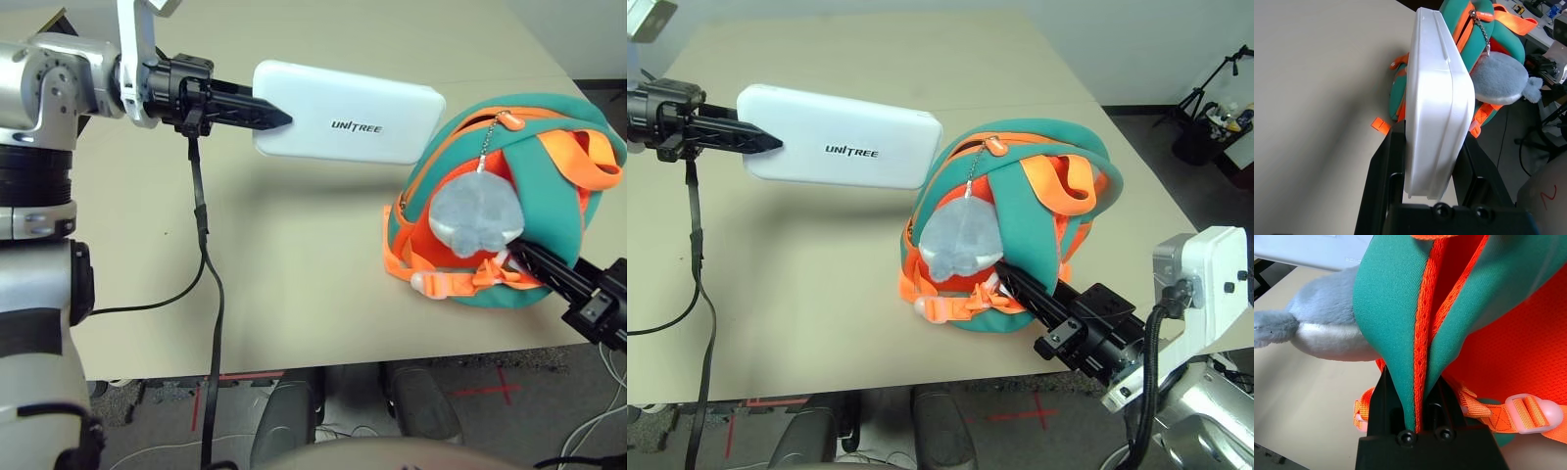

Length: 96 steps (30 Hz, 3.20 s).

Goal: Put the pencil case into the backpack and zip it.

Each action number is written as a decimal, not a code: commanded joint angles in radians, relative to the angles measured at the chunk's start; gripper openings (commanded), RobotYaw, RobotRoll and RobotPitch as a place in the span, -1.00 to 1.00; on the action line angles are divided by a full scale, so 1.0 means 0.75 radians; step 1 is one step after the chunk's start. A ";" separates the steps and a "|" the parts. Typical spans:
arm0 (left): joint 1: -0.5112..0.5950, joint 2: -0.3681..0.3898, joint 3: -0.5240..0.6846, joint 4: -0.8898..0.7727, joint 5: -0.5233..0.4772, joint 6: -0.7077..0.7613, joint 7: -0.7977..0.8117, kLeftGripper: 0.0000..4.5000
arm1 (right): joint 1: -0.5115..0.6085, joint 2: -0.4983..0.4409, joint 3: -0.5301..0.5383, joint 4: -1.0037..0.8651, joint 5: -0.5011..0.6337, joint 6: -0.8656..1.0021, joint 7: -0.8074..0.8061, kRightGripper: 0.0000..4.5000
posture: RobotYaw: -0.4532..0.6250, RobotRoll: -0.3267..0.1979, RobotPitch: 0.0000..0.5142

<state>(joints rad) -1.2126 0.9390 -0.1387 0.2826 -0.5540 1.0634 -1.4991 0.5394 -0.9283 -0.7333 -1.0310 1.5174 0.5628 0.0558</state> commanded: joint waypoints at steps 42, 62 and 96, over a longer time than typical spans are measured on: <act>0.039 0.004 -0.100 -0.134 -0.025 -0.007 -0.106 -0.39 | -0.138 -0.020 0.132 0.010 -0.052 -0.020 -0.079 -0.90 | -0.63 0.25 -0.41; -0.064 -0.407 -0.168 0.090 0.191 -0.350 0.000 -0.39 | -0.213 0.018 0.249 0.012 -0.122 -0.023 -0.119 -0.90 | -0.67 0.25 -0.42; -0.013 -0.826 -0.277 0.374 0.431 -0.573 0.138 -0.39 | -0.345 0.108 0.410 0.094 -0.293 -0.005 -0.060 -0.90 | -0.67 0.25 -0.40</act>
<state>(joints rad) -1.2315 0.3386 -0.3200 0.5358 -0.2492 0.6428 -1.3964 0.2853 -0.8481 -0.4432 -0.9633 1.3097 0.5587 -0.0022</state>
